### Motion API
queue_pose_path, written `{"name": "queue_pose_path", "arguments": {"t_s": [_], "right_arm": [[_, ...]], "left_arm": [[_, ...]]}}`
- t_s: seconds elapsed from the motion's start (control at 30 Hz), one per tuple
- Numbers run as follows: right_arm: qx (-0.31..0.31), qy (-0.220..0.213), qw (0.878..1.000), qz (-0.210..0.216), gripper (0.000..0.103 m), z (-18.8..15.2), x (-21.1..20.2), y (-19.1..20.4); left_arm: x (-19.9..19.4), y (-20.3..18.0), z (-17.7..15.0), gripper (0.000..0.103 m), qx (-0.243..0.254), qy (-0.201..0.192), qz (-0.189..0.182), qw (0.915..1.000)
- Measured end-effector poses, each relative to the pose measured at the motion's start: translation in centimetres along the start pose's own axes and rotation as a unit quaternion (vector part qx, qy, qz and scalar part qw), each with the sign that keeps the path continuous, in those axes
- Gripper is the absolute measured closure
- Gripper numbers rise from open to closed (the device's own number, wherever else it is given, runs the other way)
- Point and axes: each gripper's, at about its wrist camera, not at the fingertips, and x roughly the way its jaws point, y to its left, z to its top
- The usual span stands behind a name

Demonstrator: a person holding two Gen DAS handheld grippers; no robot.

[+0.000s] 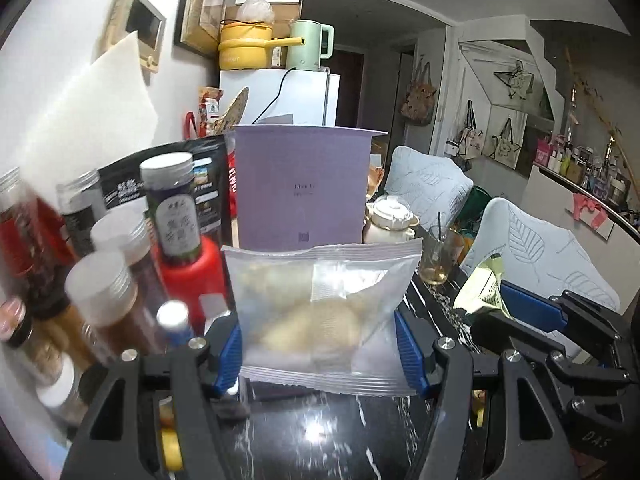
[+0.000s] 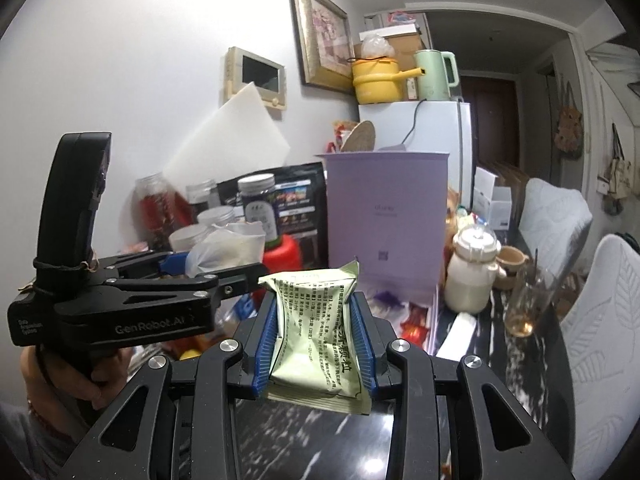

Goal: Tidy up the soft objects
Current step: 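Carry the zip bag and green sachet toward the lavender box with both grippers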

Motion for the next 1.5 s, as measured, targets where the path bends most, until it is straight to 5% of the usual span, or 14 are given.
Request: {"name": "queue_pose_path", "arguments": {"t_s": [0.63,1.5], "right_arm": [[0.008,-0.007,1.0,-0.021,0.068,3.4,7.9,-5.1],[0.04,0.083,0.995,-0.038,0.068,0.0,17.2,-9.8]], "left_arm": [[9.2,0.9,3.5,0.039,0.005,0.005,0.005,1.0],[20.2,1.9,0.6,0.039,0.025,0.11,0.049,0.9924]]}}
